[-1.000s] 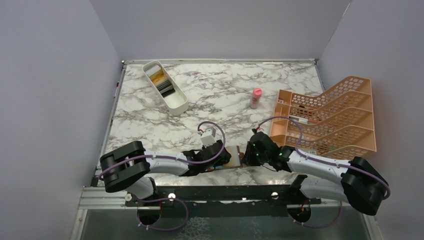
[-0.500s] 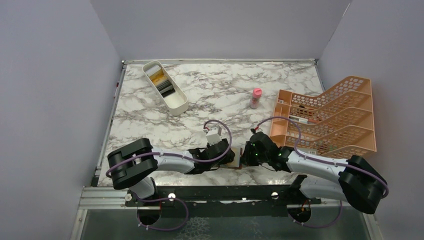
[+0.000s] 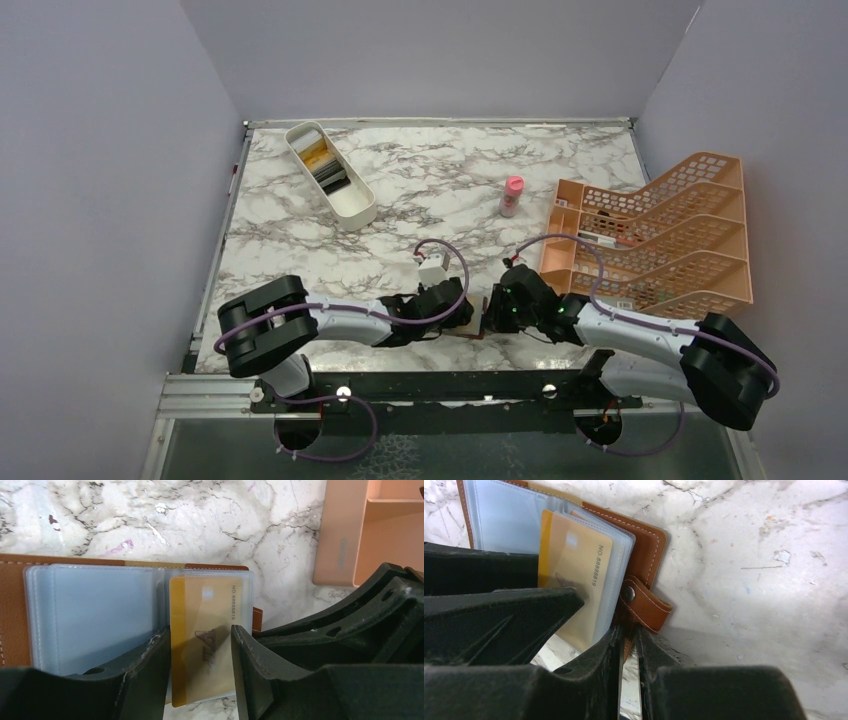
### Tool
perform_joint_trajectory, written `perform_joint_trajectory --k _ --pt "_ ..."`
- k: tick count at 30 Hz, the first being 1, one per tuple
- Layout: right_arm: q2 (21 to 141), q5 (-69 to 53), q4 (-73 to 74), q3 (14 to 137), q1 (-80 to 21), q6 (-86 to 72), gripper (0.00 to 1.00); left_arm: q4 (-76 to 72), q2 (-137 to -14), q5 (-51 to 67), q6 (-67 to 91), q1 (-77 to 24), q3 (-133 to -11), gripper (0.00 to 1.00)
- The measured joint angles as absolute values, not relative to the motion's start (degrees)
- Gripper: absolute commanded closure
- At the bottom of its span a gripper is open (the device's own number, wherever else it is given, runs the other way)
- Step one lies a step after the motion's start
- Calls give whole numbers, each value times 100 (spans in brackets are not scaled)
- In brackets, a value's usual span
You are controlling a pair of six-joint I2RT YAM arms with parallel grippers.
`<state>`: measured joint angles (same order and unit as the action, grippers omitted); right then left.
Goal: Put the credit cards into the card holder
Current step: Insert the credit card into the card holder.
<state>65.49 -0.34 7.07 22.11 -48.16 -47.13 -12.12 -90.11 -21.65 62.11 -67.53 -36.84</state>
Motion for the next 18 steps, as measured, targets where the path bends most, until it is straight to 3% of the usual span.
perform_joint_trajectory --k 18 --pt "6399 296 1205 2309 -4816 -4689 79 -1402 -8753 -1769 6160 -6764 -3498 51"
